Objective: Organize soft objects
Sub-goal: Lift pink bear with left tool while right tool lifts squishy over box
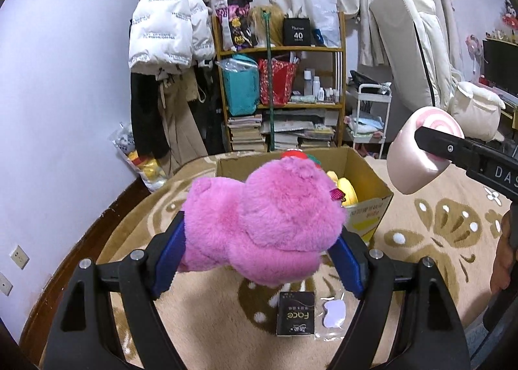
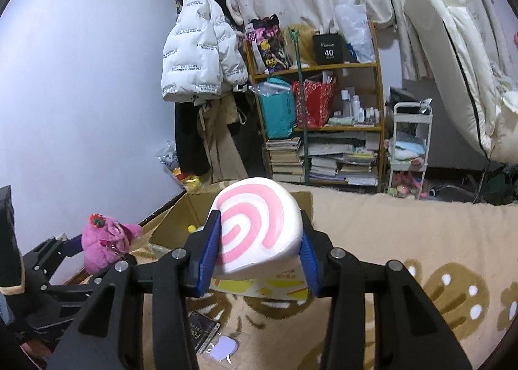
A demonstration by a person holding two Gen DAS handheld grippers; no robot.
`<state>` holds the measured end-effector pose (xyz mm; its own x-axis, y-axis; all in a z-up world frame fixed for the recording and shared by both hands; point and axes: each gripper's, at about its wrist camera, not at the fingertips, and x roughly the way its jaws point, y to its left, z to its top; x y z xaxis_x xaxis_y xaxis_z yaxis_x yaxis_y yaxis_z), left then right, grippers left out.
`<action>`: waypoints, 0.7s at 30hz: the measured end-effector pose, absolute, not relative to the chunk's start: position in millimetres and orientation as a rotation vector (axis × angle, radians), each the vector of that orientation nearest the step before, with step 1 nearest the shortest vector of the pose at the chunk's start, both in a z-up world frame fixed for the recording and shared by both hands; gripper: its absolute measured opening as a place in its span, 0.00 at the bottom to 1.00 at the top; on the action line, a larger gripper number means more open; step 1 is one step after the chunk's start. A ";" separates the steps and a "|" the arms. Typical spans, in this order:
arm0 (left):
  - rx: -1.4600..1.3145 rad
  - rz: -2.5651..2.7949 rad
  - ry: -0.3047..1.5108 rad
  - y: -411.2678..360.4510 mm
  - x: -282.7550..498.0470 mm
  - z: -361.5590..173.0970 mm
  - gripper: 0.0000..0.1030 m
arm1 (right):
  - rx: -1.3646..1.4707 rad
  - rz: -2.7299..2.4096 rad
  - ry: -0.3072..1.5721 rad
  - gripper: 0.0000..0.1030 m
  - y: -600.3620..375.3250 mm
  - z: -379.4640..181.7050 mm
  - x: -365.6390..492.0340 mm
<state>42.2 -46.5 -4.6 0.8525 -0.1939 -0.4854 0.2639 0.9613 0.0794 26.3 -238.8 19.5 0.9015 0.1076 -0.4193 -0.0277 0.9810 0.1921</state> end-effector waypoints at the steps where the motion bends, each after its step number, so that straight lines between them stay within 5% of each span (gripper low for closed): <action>1: 0.150 -0.237 0.484 -46.5 41.0 -3.4 0.78 | 0.181 0.069 0.439 0.46 -239.2 20.5 26.4; 21: 0.133 -0.200 0.382 -44.3 67.5 25.1 0.78 | 0.141 0.077 0.386 0.46 -241.4 30.0 43.2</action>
<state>67.5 -44.3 25.1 0.9087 -0.1683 -0.3820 0.2181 0.9717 0.0908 43.2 -241.4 30.0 0.9238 0.1012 -0.3692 -0.0478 0.9874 0.1510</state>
